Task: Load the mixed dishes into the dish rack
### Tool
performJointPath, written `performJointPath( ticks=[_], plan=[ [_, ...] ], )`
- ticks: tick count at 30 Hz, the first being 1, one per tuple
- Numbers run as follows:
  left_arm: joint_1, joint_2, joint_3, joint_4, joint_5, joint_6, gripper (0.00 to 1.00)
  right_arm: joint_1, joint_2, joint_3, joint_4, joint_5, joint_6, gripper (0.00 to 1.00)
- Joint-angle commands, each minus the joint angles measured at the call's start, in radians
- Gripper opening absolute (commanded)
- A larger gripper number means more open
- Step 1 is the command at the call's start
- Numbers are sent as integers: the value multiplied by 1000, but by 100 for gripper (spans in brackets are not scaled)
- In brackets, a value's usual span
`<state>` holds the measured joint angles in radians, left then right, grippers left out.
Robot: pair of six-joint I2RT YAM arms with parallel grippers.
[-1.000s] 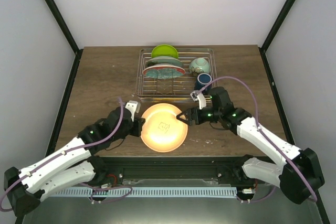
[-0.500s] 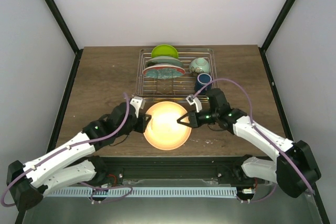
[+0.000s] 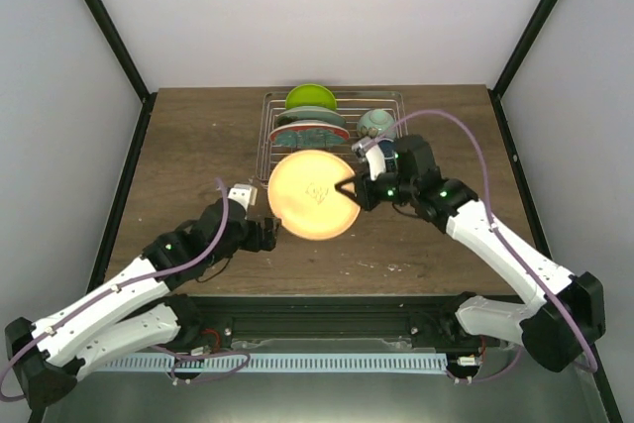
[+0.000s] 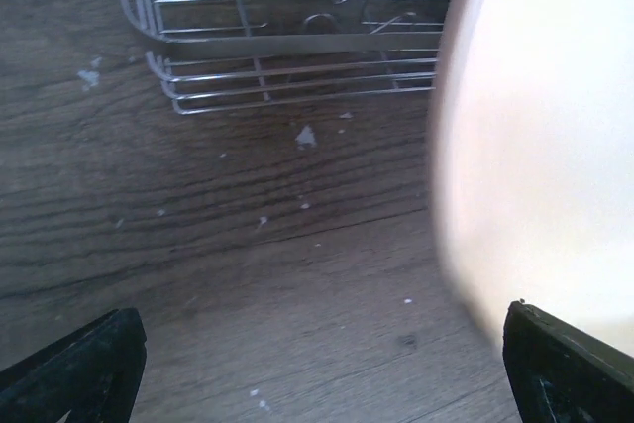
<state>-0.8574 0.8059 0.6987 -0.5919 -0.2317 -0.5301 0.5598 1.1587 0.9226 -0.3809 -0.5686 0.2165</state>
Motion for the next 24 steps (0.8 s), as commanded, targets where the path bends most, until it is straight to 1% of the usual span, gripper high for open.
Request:
performJointPath(
  ticks=[1, 3, 5, 9, 14, 19, 22, 24],
  plan=[
    [17, -23, -18, -78, -37, -46, 100, 4, -6, 153, 9, 220, -168, 1],
    [23, -16, -56, -56, -9, -70, 100, 3, -8, 170, 68, 321, -239, 1],
    [29, 1, -93, -24, 30, -85, 100, 3, -11, 151, 162, 413, -336, 1],
    [29, 41, -145, 24, 84, -101, 100, 3, -22, 76, 406, 489, -496, 1],
    [28, 27, -173, 58, 105, -99, 100, 4, -24, -53, 685, 497, -684, 1],
    [30, 26, -174, 64, 113, -83, 100, 3, 8, -172, 972, 457, -849, 1],
    [33, 47, -175, 73, 116, -73, 100, 3, 57, -186, 1032, 424, -927, 1],
    [38, 64, -175, 86, 124, -67, 100, 5, 103, -160, 1019, 409, -952, 1]
  ],
)
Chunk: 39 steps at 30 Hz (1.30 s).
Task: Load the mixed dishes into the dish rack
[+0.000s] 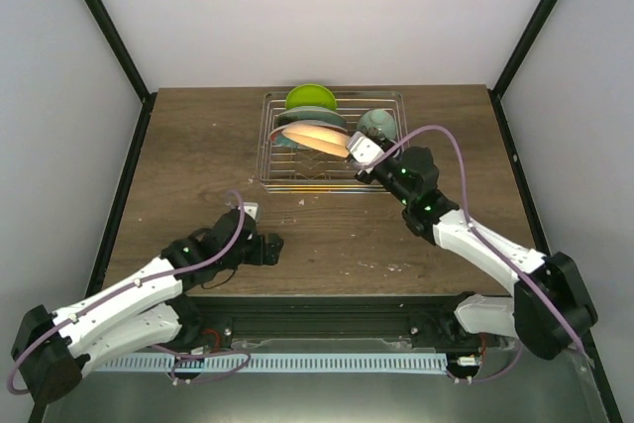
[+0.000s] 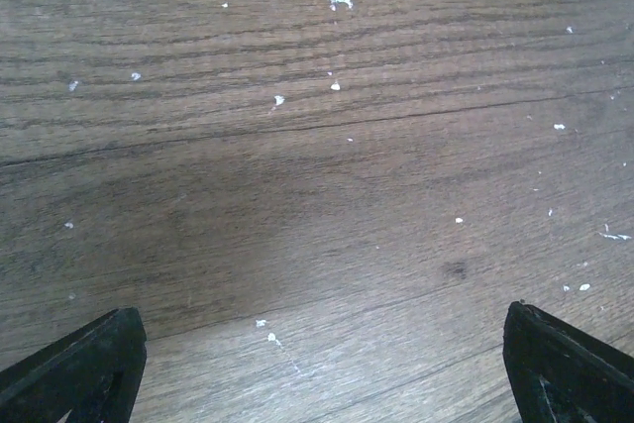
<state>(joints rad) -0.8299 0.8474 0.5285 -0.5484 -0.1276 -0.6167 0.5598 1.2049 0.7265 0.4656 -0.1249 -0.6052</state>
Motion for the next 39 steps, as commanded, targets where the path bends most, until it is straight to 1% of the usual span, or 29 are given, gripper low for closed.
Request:
performJointPath(
  ticks=[1, 7, 16, 20, 24, 28, 29, 34, 37, 38, 39],
  plan=[
    [13, 30, -2, 51, 25, 22, 100, 5, 75, 48, 161, -48, -140, 1],
    [34, 68, 22, 75, 50, 49, 100, 8, 179, 85, 170, -76, -172, 1],
    [63, 94, 34, 104, 87, 74, 100, 8, 318, 109, 216, -51, -279, 1],
    [74, 109, 31, 113, 92, 78, 100, 8, 360, 121, 187, -70, -310, 1],
    [83, 124, 28, 130, 104, 80, 100, 8, 385, 112, 185, -87, -303, 1],
    [85, 142, 28, 137, 113, 83, 100, 8, 432, 132, 142, -58, -296, 1],
    [86, 143, 27, 138, 114, 82, 100, 8, 439, 135, 138, -52, -289, 5],
    [85, 141, 22, 145, 121, 78, 100, 8, 434, 106, 159, -62, -246, 43],
    [86, 138, 21, 144, 123, 77, 100, 13, 403, 90, 151, -50, -229, 58],
    [87, 137, 21, 146, 123, 77, 100, 18, 387, 84, 143, -41, -227, 62],
    [86, 136, 19, 146, 126, 77, 100, 25, 366, 74, 125, -35, -229, 63]
  ],
)
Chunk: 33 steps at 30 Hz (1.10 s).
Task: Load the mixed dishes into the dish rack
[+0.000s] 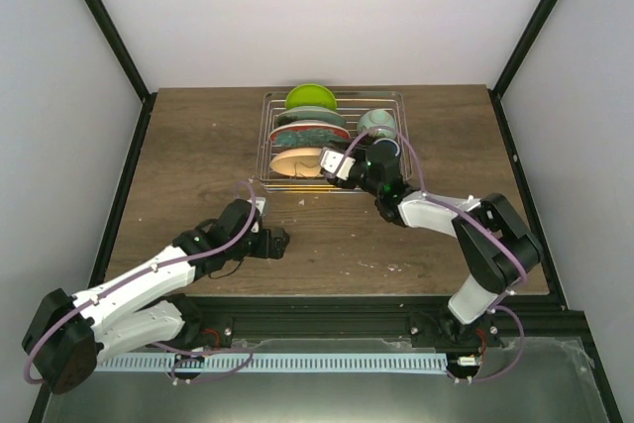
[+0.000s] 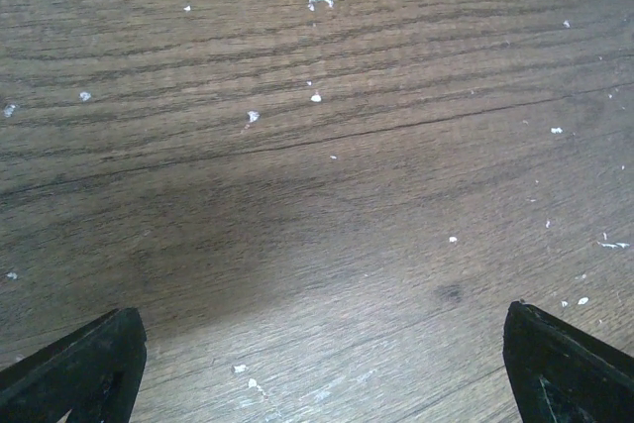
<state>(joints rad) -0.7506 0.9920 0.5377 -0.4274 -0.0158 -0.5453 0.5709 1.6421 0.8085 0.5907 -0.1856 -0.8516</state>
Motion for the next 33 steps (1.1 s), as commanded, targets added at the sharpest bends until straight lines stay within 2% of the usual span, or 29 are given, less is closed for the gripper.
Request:
performJointPath(
  ticks=[1, 6, 8, 9, 12, 16, 20, 25, 28, 33],
  plan=[
    [7, -9, 11, 26, 15, 7, 100, 24, -93, -16, -22, 30, 16, 65],
    [9, 8, 28, 43, 16, 16, 100, 122, -190, -82, -121, 150, 68, 84],
    [9, 21, 52, 45, 24, 30, 100, 146, -241, -105, -137, 182, 137, 91],
    [10, 24, 61, 52, 38, 39, 100, 150, -264, -116, -138, 184, 188, 97],
    [14, 22, 85, 71, 74, 58, 100, 152, -319, -113, -188, 202, 351, 100],
    [43, 19, 122, 69, 121, 61, 100, 127, -340, -29, -388, 326, 566, 100],
    [83, 16, 133, 91, 170, 52, 100, 0, -401, -2, -557, 279, 813, 100],
    [178, 2, 180, 24, 177, 62, 100, -281, -531, 0, -697, 189, 1024, 100],
    [211, -28, 195, -22, 166, 63, 100, -409, -597, -24, -749, 185, 1078, 100],
    [212, -118, 145, -52, 137, 26, 100, -493, -670, -140, -740, 173, 1106, 100]
  ],
)
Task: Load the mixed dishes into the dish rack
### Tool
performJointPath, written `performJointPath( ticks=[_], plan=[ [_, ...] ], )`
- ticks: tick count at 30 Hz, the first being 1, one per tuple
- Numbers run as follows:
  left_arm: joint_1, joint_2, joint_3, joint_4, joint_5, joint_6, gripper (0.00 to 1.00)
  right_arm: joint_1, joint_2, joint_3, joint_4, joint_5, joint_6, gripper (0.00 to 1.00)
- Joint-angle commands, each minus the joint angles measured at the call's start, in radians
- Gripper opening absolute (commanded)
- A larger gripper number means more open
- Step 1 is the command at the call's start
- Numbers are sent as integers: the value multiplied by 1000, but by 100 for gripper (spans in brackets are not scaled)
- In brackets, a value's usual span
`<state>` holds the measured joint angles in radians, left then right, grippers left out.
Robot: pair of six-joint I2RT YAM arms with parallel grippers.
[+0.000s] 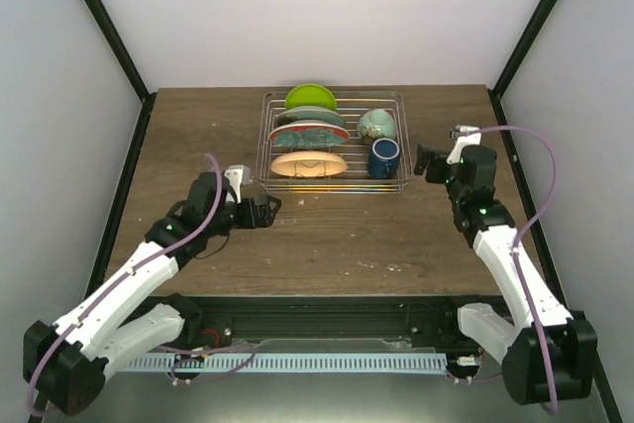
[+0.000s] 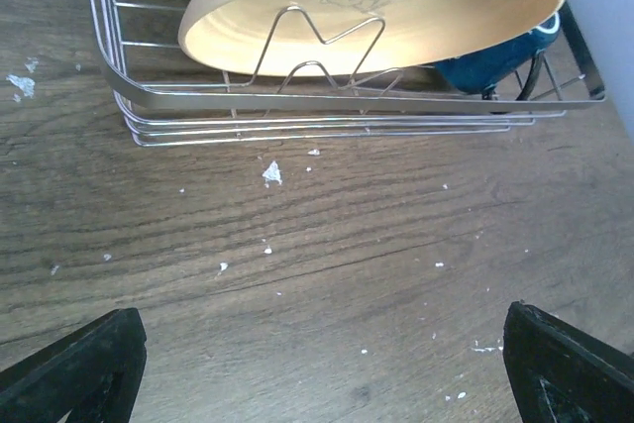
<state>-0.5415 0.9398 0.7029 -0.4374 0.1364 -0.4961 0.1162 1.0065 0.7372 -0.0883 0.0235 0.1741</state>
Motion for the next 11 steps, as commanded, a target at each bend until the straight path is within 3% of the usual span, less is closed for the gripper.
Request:
performJointPath(
  ticks=[1, 11],
  plan=[
    [3, -85, -29, -45, -32, -38, 100, -49, -38, -83, -63, -42, 77, 100],
    [-1, -147, -29, -113, -128, -97, 100, -60, -69, -97, -102, -28, 45, 100]
  ],
)
